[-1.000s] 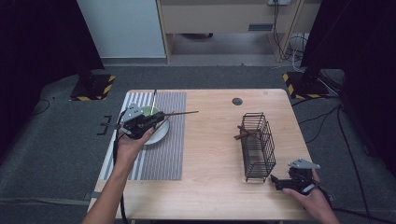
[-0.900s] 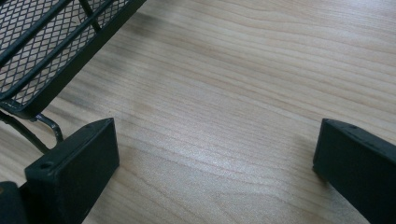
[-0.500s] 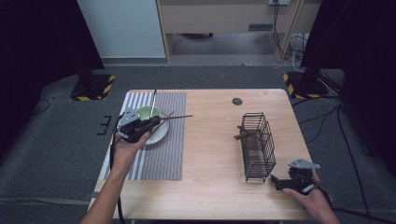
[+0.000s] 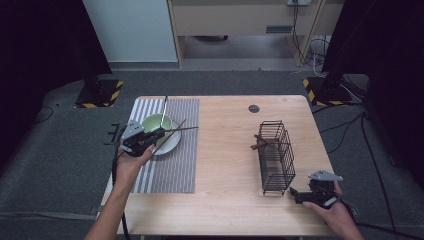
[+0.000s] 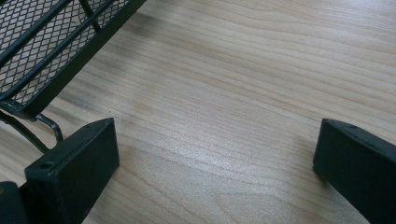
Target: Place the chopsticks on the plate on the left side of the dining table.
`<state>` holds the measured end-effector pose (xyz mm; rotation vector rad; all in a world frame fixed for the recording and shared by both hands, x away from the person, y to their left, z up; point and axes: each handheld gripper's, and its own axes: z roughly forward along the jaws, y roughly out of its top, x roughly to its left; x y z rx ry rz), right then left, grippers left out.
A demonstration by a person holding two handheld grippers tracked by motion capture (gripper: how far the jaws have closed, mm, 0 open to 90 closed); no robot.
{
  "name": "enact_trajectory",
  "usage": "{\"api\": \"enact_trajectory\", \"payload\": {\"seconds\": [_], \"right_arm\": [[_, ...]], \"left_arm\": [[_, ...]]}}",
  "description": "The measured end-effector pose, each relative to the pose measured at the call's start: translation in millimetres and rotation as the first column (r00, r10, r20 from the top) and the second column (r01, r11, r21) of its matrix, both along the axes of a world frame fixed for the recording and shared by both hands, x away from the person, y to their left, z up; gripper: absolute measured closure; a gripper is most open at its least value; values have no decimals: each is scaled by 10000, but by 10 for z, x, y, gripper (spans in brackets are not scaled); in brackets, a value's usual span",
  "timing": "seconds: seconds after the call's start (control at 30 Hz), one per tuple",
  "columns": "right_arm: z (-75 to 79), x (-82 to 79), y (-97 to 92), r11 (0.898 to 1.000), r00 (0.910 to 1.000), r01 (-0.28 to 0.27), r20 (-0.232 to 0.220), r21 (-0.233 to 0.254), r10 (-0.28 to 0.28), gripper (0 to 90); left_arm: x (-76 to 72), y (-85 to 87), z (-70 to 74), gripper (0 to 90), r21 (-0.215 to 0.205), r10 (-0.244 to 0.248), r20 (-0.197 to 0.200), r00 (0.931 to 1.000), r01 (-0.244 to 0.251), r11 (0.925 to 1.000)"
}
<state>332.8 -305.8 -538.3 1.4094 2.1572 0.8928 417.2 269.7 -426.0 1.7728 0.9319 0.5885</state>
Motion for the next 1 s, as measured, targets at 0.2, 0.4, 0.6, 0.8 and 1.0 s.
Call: {"api": "enact_trajectory", "payload": {"seconds": [0.2, 0.4, 0.6, 0.8, 1.0], "right_arm": [[0, 0, 0, 10000, 10000, -3, 0, 3, 3, 4], [0, 0, 0, 10000, 10000, -4, 0, 4, 4, 4], [0, 0, 0, 10000, 10000, 1, -2, 3, -1, 4], [0, 0, 0, 10000, 10000, -4, -1, 5, 4, 4], [0, 0, 0, 10000, 10000, 0, -3, 1, 0, 4]], "left_arm": [[-20, 42, -42, 841, -12, 136, -21, 9999, -136, 9999], [-94, 79, -84, 841, 82, 307, 112, 9995, -308, 9995], [-148, 130, -140, 841, -87, 547, 48, 9985, -547, 9985], [-219, 162, -209, 840, 26, 666, -131, 9977, -666, 9978], [-296, 251, -265, 840, -102, 895, -199, 9958, -897, 9959]]}}
